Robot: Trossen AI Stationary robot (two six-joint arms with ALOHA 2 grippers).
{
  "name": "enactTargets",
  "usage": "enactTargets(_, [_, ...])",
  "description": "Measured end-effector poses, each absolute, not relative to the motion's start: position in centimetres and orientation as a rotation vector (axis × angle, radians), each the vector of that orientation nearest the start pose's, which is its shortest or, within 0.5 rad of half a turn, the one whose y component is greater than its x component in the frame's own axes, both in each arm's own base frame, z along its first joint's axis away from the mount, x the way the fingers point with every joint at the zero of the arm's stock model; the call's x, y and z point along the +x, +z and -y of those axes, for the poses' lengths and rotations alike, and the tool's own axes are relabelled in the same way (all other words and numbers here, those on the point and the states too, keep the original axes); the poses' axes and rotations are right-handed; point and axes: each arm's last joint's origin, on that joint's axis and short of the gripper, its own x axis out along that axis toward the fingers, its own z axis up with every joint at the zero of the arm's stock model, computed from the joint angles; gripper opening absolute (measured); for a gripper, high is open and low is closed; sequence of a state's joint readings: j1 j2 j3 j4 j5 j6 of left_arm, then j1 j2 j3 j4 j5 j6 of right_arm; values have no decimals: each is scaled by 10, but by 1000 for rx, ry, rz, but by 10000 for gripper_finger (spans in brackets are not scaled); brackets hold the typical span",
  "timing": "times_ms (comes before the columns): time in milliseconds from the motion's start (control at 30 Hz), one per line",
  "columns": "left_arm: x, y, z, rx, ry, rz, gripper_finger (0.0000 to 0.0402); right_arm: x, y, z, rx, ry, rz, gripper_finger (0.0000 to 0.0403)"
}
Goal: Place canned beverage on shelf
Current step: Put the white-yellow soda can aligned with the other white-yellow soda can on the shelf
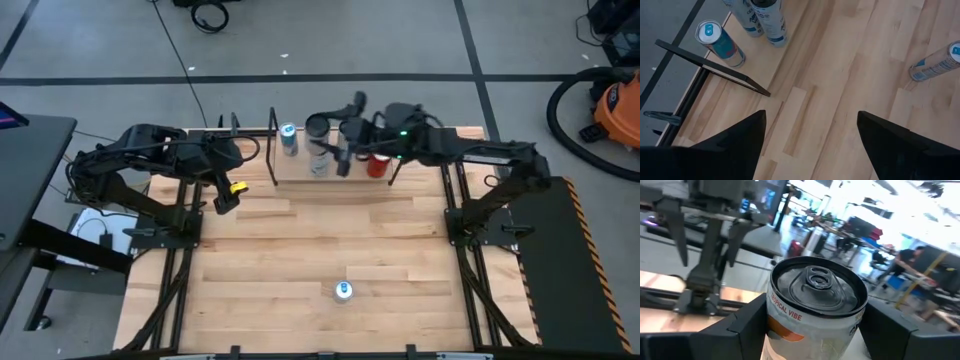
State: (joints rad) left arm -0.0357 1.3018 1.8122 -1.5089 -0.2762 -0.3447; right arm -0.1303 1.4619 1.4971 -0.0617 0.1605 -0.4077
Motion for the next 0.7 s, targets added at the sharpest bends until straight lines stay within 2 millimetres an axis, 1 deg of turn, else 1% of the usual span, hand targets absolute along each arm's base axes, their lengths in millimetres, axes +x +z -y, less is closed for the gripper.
enactTargets(100, [186, 450, -1, -159, 386, -937, 314, 310, 443, 43, -417, -336, -87, 270])
enactTargets(233, [186, 450, -1, -159, 386, -936, 314, 290, 455, 42, -416, -395, -88, 270])
enactTargets(333, [186, 450, -1, -159, 386, -936, 314, 279, 455, 43, -414, -447, -108, 270])
enactTargets(533, [186, 450, -1, -159, 386, -936, 314, 267, 432, 41, -356, -453, -158, 270])
enactTargets(633, [186, 450, -1, -159, 386, -936, 314, 264, 412, 41, -313, -463, -159, 270])
enactTargets(700, [186, 450, -1, -159, 386, -936, 314, 264, 393, 42, -290, -472, -173, 270])
